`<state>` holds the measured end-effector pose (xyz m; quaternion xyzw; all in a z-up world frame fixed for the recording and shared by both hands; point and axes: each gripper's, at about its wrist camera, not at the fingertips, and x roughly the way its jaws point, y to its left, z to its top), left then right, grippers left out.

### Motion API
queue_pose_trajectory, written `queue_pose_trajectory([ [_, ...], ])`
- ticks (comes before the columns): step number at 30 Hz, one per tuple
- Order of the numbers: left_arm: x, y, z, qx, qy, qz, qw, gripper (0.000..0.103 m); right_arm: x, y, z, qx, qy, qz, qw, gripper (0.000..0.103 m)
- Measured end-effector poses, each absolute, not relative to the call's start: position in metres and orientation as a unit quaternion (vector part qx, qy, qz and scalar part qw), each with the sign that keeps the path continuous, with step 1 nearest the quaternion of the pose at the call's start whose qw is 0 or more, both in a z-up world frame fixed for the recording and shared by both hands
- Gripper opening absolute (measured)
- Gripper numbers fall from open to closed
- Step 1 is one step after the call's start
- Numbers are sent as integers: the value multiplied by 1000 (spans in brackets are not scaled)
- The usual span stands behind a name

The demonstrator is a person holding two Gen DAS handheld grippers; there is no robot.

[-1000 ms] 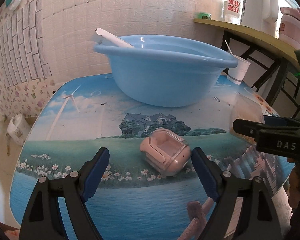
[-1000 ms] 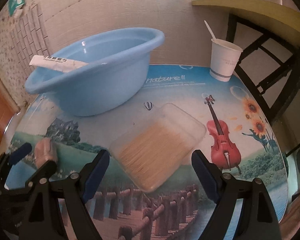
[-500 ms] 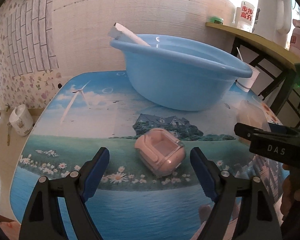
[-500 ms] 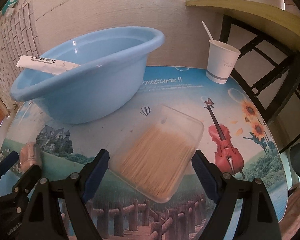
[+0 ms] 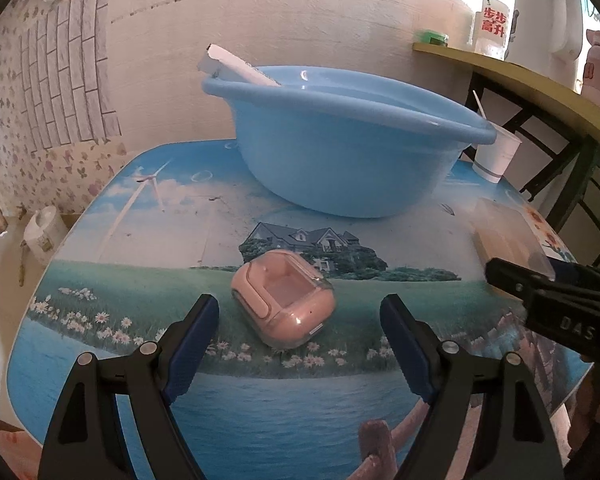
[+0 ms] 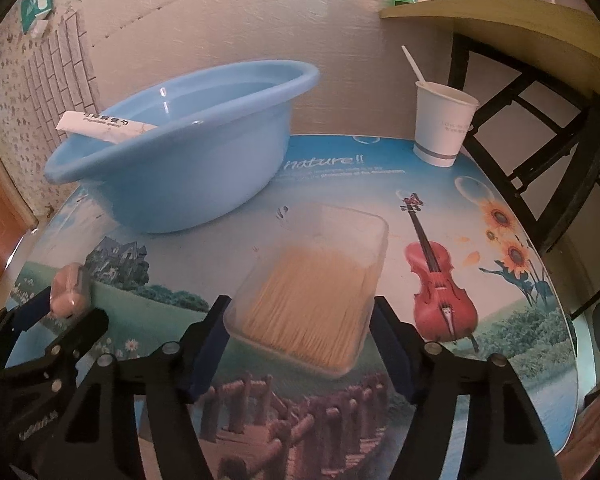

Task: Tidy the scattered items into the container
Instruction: 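Grasp the pink plastic box with the left tool while the right tool grasps the clear toothpick box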

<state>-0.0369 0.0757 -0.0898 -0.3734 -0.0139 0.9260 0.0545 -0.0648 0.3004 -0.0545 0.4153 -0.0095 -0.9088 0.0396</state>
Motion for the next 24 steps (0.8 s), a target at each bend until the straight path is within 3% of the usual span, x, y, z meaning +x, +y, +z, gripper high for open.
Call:
queue_pose_trajectory([
  [8,-36,78,-92,-364,-8,930,42,82,-53,320,-56,402,-19,-914,48,66],
  [13,-42,70,-89,-371,-45,928,7,82,-42,325,-61,405,-18,-913,49,67],
  [19,-45,70,-89,-382,-48,923,-27,80,-45,322,-59,412,-30,-910,32,69],
  [21,-46,66,-89,-380,-55,922,-40,74,-47,318,-60,414,-29,-910,26,78],
  [24,-45,65,-90,-377,-51,924,-43,73,-47,310,-61,413,-25,-910,13,79],
])
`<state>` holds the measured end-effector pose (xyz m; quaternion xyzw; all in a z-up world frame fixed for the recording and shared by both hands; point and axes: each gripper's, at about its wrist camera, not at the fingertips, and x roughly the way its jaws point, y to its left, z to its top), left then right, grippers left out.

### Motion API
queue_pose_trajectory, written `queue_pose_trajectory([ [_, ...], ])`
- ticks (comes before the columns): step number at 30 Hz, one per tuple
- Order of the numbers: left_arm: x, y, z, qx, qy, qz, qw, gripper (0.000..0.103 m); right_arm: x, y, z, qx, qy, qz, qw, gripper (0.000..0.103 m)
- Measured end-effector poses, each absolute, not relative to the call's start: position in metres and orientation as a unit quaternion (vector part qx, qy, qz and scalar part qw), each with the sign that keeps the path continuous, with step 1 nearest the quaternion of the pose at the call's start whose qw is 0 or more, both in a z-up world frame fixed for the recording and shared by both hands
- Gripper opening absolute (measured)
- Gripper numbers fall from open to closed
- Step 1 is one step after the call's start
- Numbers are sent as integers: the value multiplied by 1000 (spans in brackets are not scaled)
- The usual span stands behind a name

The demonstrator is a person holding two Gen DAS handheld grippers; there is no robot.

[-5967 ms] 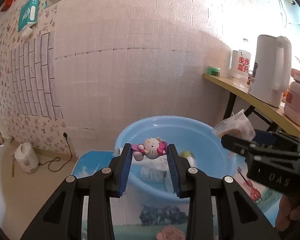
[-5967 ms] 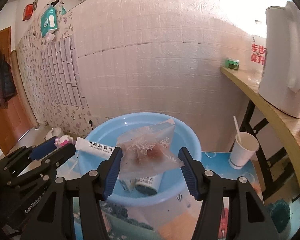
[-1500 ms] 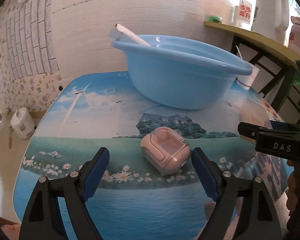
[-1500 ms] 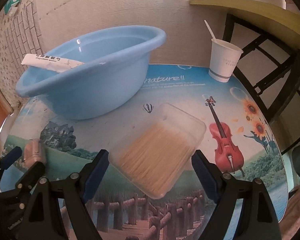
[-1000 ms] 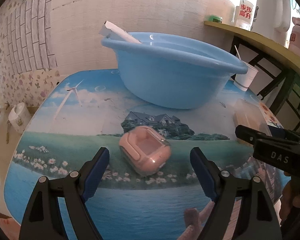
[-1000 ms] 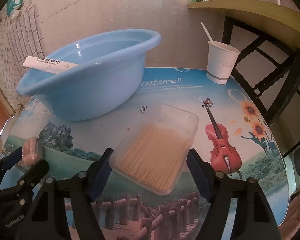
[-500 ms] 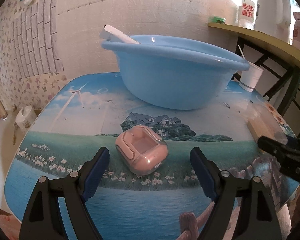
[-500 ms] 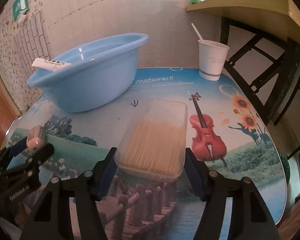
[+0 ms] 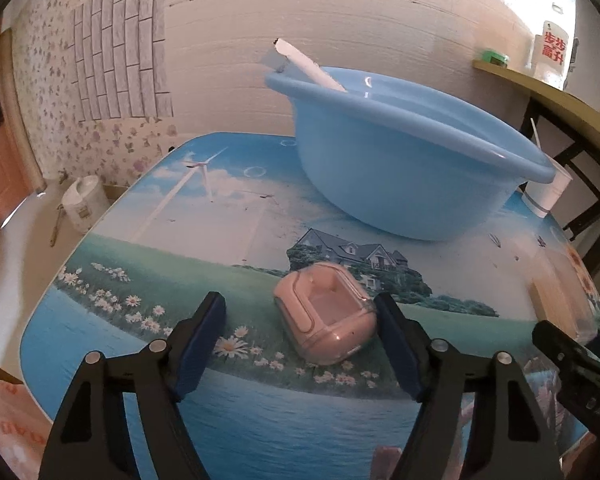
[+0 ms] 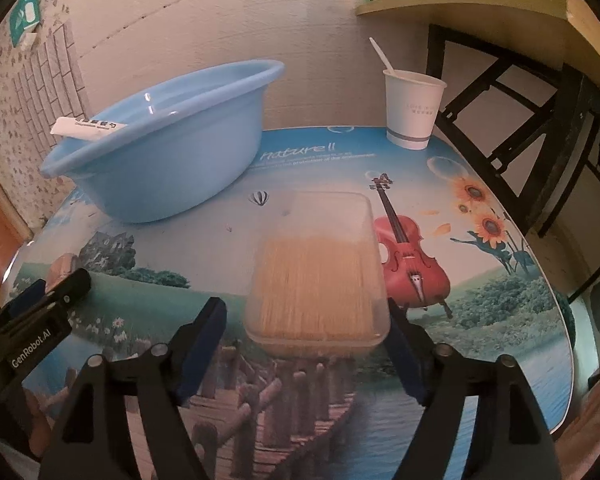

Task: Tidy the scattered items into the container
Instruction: 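Grasp the pink plastic box with the left tool while the right tool grasps the clear toothpick box, then lift the pink box and toothpick box off the table with both tools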

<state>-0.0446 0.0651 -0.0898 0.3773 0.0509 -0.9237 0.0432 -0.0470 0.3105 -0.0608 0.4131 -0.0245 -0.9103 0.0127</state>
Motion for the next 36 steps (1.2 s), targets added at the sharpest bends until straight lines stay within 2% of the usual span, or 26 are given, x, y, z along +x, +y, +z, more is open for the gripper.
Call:
queue_pose_trajectory([
  [4,-44,67,-91,375,38,-925,41,68,-48,306,-62,413,-22,-911,3,79],
  [6,-44,66,-90,371,38,-927,37,53,-47,305,-62,413,-22,-910,0,79],
  [8,-44,66,-90,369,39,-928,26,48,-50,306,-63,412,-24,-911,-2,79],
  [10,-44,65,-90,367,40,-929,22,48,-49,307,-62,400,-15,-916,-12,65],
  [11,-43,65,-90,365,38,-930,19,48,-48,307,-62,396,-12,-918,-12,63],
  [30,3,63,-88,367,27,-930,0,49,-17,308,-55,394,-38,-918,25,63],
  [31,5,63,-87,368,27,-929,2,50,-15,310,-55,396,-45,-917,24,63],
  [33,9,61,-85,366,26,-930,14,67,-12,311,-56,401,-49,-915,17,76],
  [36,12,60,-81,353,28,-935,24,72,-8,310,-53,396,-43,-917,11,78],
])
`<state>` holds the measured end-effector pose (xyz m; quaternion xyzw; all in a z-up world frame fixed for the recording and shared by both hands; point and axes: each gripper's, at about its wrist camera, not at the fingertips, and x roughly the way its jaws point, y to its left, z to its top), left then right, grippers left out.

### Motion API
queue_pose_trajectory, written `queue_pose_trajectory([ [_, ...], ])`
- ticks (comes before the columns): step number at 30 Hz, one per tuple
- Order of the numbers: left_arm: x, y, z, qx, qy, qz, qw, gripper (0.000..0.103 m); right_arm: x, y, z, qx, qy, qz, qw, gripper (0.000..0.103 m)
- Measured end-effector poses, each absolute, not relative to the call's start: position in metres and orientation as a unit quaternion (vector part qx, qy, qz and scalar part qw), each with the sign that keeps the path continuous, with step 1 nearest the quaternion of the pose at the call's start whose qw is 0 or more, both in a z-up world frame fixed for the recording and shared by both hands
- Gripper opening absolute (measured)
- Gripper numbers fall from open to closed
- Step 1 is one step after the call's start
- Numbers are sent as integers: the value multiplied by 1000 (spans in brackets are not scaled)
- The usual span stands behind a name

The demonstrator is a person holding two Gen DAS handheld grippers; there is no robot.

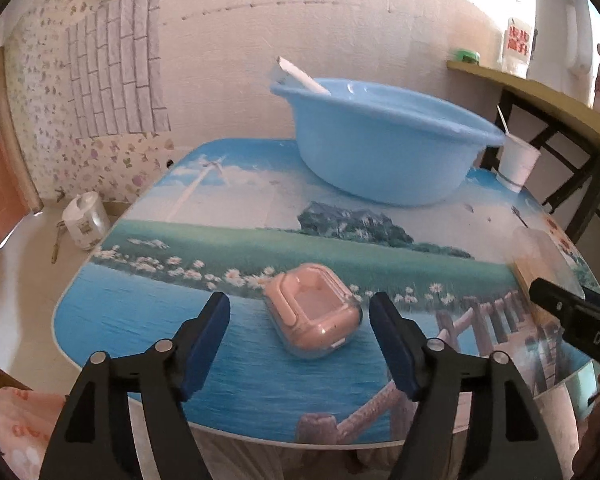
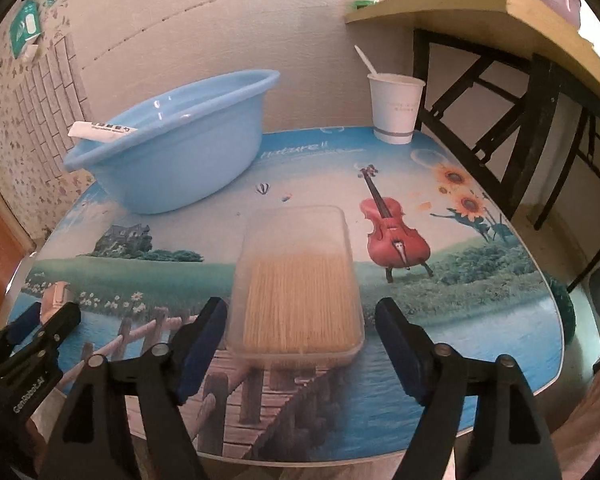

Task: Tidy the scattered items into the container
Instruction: 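Lift the pink box and toothpick box off the table with both tools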

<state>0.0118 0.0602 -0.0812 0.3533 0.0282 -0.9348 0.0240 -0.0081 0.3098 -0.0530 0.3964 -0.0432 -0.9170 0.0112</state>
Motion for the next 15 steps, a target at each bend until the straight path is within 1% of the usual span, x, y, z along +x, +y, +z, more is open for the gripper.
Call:
queue_pose_trajectory([
  [7,0,60,-90,378,43,-922,63,73,-12,297,-51,393,-31,-919,8,78],
  [15,1,59,-91,363,70,-920,133,74,-23,297,-57,397,-38,-917,-8,78],
])
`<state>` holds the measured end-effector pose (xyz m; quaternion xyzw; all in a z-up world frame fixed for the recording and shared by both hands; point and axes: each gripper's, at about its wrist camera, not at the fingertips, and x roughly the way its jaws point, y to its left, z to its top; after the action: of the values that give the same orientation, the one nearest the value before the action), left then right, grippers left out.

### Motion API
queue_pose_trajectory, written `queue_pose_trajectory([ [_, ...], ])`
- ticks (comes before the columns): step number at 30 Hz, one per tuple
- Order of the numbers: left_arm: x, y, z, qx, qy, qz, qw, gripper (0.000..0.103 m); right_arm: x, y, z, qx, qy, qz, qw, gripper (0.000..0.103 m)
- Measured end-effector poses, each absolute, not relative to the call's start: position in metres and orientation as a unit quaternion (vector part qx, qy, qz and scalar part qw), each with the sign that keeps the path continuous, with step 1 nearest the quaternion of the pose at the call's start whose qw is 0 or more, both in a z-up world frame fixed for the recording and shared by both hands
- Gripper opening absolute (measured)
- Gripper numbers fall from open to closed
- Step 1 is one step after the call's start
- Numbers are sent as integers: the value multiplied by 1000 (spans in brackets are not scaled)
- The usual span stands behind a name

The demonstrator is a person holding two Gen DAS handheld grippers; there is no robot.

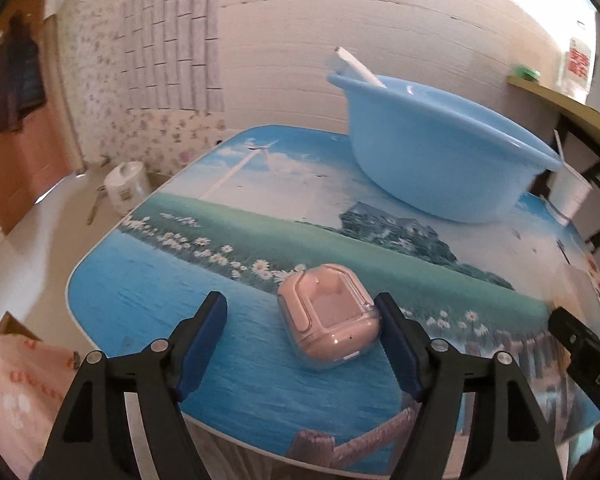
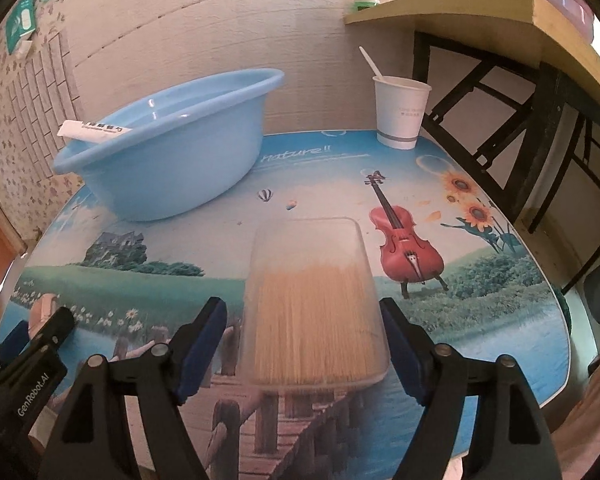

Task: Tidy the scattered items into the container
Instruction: 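Lift the pink box and toothpick box off the table with both tools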

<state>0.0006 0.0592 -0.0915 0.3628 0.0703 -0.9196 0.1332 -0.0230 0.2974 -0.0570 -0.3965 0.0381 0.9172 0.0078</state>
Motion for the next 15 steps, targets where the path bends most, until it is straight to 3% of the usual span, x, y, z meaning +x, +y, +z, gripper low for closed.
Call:
queue_pose_trajectory([
  [12,-4,61,-90,368,103,-901,207,77,-26,297,-60,-387,36,921,10,78],
  [15,-6,65,-93,370,86,-903,200,78,-27,299,-60,-386,37,922,5,68],
])
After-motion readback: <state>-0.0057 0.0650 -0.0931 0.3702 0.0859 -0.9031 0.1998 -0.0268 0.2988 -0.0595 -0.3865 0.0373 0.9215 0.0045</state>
